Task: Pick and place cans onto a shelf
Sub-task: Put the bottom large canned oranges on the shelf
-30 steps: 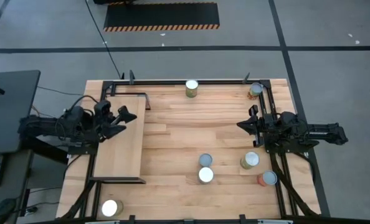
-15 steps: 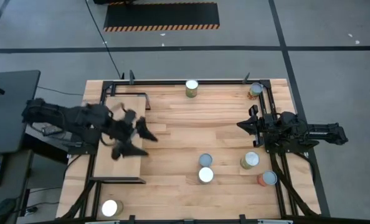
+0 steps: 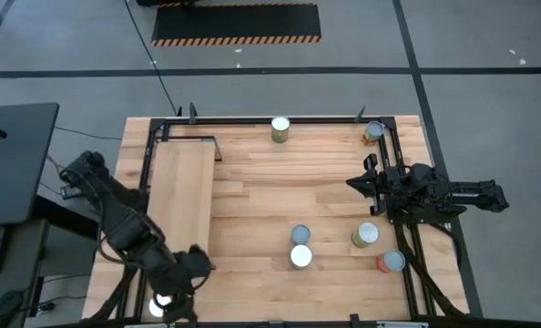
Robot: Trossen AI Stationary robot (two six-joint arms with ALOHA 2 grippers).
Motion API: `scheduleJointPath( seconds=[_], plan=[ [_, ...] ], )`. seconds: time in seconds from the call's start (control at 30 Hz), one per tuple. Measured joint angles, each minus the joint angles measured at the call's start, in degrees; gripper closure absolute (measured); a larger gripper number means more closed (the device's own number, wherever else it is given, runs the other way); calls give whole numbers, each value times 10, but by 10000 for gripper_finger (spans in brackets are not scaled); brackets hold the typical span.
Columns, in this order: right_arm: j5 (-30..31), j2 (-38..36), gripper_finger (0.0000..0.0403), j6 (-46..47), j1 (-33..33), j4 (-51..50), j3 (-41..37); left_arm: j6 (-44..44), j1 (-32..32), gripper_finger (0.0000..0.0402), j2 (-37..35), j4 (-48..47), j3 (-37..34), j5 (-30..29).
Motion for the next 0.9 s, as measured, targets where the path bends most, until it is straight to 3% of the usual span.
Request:
scheduleJointPath(
  seconds=[0.23, 0.4, 0.9],
  plan=[
    [0, 0, 380, 0, 0, 0, 0, -159, -66, 56, 20, -40, 18, -3],
    [0, 0, 380, 0, 0, 0, 0, -239, -116, 56, 43, -127, 15, -4],
    [0, 0, 380, 0, 0, 0, 0, -226, -177, 56, 140, -224, 14, -36]
  ],
)
